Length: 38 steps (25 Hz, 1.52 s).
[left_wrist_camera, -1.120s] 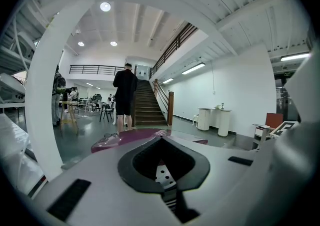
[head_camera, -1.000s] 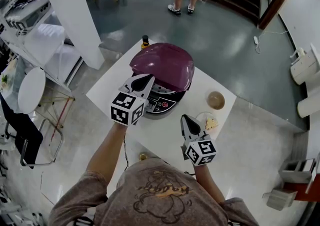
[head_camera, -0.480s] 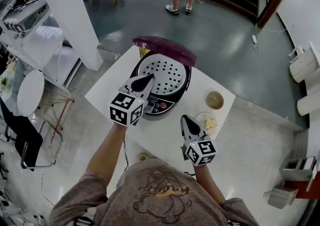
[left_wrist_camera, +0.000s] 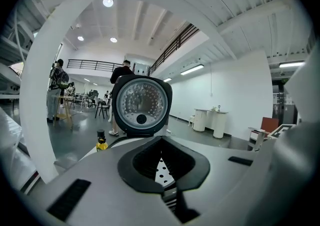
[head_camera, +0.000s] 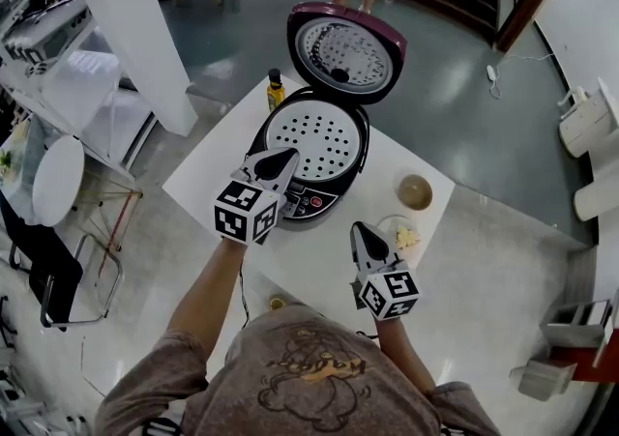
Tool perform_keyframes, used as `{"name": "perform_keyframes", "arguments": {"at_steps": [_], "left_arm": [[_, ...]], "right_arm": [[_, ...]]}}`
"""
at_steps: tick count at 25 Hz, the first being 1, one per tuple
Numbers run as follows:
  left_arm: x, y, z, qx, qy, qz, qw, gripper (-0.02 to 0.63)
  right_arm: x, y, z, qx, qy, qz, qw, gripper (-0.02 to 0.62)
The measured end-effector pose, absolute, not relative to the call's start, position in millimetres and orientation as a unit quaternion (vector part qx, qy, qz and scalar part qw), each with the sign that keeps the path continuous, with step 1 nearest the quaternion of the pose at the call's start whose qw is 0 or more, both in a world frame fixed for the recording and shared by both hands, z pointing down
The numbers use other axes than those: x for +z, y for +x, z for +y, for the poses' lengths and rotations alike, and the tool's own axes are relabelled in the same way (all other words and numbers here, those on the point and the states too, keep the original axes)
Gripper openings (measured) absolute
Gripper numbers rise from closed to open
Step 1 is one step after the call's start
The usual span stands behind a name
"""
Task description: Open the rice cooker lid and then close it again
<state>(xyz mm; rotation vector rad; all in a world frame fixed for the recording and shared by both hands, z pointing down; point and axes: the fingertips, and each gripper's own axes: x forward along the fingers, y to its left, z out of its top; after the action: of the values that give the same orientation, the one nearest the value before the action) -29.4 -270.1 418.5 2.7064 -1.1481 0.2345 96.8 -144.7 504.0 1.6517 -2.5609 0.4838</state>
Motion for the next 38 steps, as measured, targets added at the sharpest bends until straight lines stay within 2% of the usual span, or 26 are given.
{"name": "perform_keyframes", "arguments": {"at_steps": [25, 38], "left_arm": [[442, -31, -240, 0.078, 0.910, -0.388, 0.127, 0.021], [442, -31, -229, 0.076, 0.912, -0.381, 0.130, 0.021]], "right_arm": [[501, 99, -145, 0.156, 0.534, -0.830, 0.027, 0.002], [436, 125, -189, 0.097, 0.534, -0.840, -0.007, 0.002]]}}
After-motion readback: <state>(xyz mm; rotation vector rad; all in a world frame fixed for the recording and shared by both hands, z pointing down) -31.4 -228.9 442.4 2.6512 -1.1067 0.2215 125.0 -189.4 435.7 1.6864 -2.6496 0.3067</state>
